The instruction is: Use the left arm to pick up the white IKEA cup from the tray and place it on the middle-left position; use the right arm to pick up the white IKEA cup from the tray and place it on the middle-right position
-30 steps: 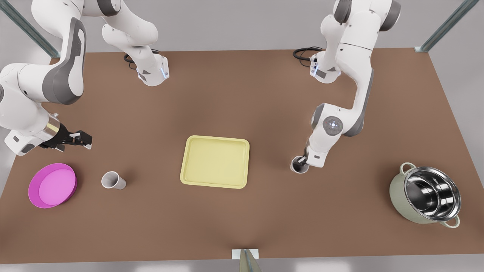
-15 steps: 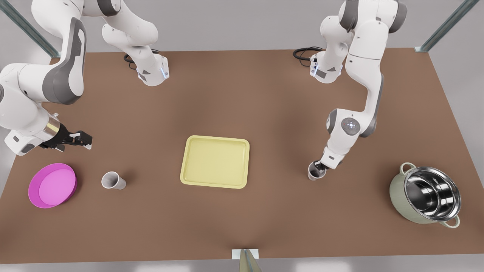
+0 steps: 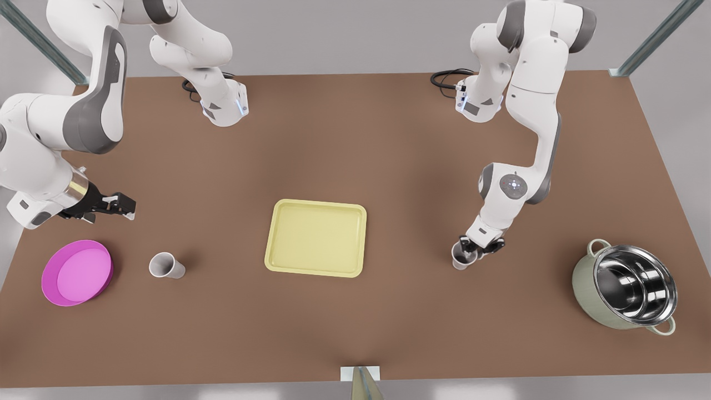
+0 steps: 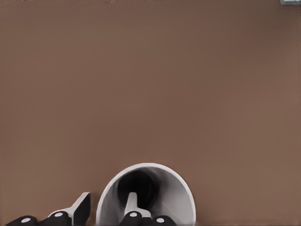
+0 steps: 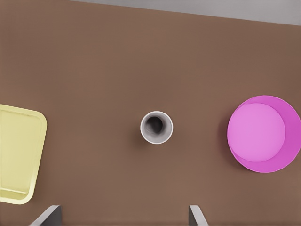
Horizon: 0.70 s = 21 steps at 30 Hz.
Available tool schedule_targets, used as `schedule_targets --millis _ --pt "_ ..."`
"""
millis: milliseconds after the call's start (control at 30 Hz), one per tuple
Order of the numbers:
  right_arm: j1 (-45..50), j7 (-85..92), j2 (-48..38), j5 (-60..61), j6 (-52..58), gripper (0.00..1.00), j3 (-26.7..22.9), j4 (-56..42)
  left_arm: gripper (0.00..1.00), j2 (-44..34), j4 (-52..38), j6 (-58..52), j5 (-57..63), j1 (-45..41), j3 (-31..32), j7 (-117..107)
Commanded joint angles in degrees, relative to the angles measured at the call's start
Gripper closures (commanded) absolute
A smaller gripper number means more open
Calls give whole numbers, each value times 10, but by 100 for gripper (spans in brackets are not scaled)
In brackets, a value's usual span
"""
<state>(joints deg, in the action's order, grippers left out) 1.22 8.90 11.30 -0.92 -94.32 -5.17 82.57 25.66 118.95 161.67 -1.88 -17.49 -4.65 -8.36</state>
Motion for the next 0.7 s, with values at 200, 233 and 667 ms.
schedule_targets --millis 200,233,667 --pt "-2 -22 -1 3 1 0 -11 0 0 -110 -260 -581 28 -1 -3 89" --pt "-1 -22 -1 3 1 0 -7 0 0 -112 -285 -620 20 1 -6 62" --pt "-1 -24 -2 1 1 0 -6 0 0 -104 -373 -711 1 30 -8 69"
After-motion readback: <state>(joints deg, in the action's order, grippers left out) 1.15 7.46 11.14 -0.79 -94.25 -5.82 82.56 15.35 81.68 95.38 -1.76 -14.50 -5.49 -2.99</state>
